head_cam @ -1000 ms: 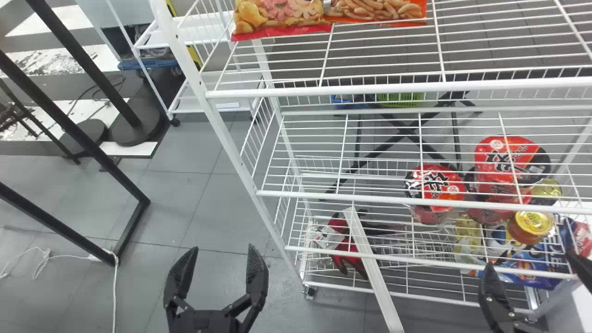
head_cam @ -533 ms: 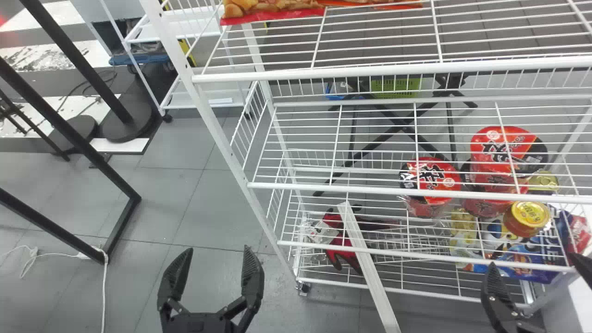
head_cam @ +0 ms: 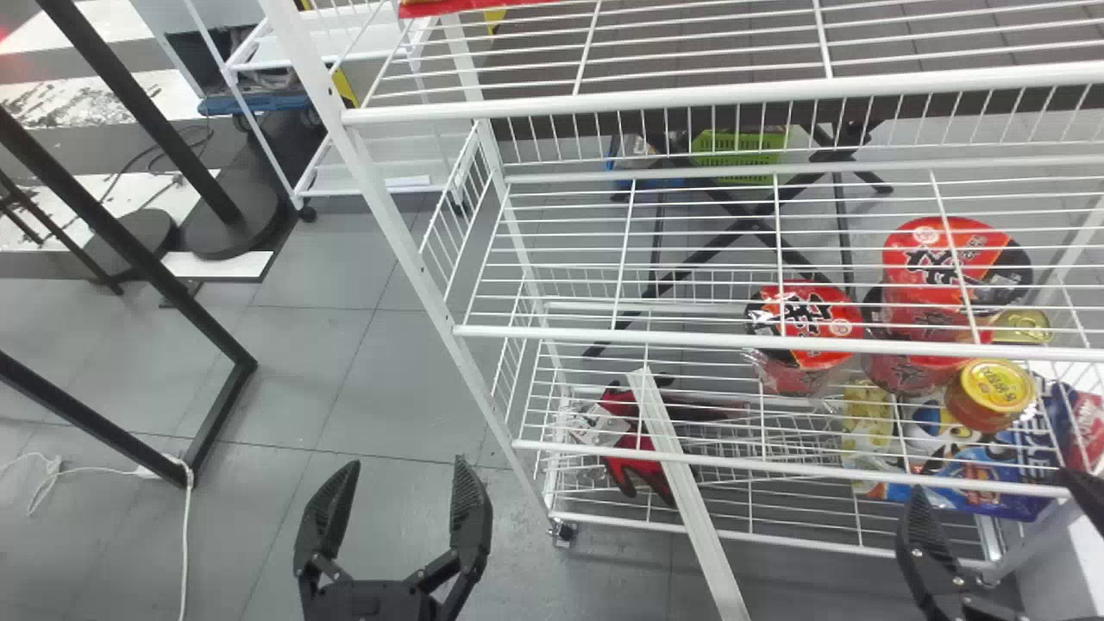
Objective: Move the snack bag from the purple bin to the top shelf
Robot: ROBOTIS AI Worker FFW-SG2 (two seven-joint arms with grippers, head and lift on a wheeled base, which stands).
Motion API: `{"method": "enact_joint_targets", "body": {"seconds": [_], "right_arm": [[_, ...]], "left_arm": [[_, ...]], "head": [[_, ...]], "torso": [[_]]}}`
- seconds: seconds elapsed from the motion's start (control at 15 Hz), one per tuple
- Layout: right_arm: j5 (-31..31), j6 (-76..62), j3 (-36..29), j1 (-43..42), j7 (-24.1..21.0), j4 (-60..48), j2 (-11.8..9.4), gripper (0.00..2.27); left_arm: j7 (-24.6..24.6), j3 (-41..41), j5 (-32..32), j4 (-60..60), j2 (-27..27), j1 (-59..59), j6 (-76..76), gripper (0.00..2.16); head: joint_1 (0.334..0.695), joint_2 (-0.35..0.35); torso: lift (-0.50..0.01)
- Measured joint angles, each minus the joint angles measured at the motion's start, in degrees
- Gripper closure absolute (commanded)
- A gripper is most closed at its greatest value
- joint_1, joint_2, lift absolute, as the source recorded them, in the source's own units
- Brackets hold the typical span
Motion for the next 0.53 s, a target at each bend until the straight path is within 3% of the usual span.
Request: {"method": "enact_joint_targets", "body": {"seconds": [0.53], "right_arm": [[0.0,0.7,-0.3,-0.6,-0.1,0.4,0.0,0.02]], "left_arm": [[-0.2,0.1,0.1,0.7,0.0,-0.7,0.4,0.07]], "head": [[0.695,0.228]], "torso": [[-0.38]]}}
